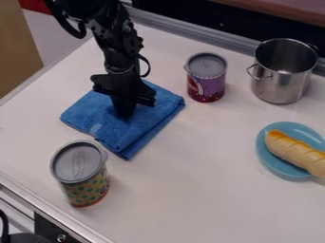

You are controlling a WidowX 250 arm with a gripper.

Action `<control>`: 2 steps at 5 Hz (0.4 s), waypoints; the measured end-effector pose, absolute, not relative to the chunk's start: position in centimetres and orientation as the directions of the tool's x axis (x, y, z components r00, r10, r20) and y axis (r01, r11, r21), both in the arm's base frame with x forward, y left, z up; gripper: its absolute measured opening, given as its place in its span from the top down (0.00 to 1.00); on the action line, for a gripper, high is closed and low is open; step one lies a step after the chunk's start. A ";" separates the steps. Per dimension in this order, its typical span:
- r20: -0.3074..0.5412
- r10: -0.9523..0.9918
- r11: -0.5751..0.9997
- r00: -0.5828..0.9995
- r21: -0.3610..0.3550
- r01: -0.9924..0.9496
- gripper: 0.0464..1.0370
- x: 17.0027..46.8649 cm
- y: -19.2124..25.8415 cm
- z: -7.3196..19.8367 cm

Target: Moved the blue cloth to the right side of the table

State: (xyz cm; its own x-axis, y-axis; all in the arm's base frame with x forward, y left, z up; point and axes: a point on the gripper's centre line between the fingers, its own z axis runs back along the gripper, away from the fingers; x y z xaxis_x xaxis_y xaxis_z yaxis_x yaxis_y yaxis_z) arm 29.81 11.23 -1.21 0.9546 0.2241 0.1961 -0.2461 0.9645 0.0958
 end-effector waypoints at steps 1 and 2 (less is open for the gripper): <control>0.227 0.222 0.962 0.948 0.108 -0.251 0.85 29.7 10.7 -0.8; 0.260 0.254 0.957 0.932 0.070 -0.280 0.63 30.4 10.1 1.4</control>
